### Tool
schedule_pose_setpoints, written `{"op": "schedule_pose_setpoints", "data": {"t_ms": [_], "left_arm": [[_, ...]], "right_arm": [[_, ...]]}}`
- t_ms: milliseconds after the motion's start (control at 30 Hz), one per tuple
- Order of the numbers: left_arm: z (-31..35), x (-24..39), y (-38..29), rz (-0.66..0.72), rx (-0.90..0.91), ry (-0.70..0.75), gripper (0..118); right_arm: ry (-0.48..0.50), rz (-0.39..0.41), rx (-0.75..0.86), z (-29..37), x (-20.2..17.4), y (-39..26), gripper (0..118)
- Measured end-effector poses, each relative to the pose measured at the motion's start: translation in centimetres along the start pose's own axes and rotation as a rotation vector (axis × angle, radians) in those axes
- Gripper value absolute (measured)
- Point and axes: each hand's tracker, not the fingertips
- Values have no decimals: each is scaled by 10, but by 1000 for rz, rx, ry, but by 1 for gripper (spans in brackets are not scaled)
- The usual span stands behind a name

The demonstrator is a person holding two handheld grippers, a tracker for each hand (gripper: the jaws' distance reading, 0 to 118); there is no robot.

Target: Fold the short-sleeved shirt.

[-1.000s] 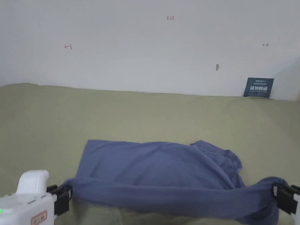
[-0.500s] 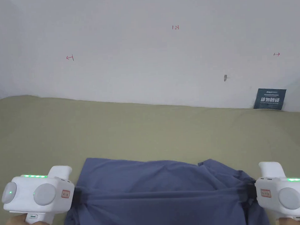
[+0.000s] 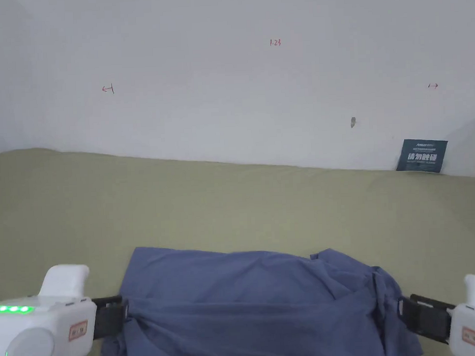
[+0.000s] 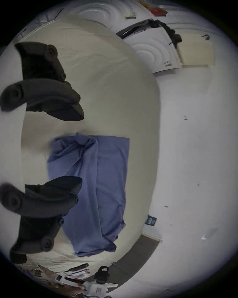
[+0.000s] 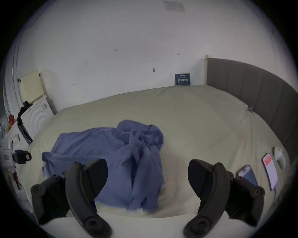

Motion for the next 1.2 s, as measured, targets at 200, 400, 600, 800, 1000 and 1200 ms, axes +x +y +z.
{"op": "schedule_pose_setpoints", "data": {"t_ms": [200,400,600,800,1000,1200], "left_arm": [[27,50,-80,114,-91,-106,57],[46,68,-120,67,-117,-6,0],[40,48,-92,90,-84,11,0],[-8,16,-44,109,-68,44,29],[-58,-9,-35,131,-109,127,79],[-91,-9,-40,138,-179,37,80]], "right_arm": [[45,10,-74,40,-15,-59,60],[14,134,-168,53,-32,-104,0],[15,111,-159,50,-32,-96,0],[16,98,-141,32,-29,-80,0],[-21,77,-132,13,-18,-73,0],[-39,77,-153,-7,-9,-72,0]]}}
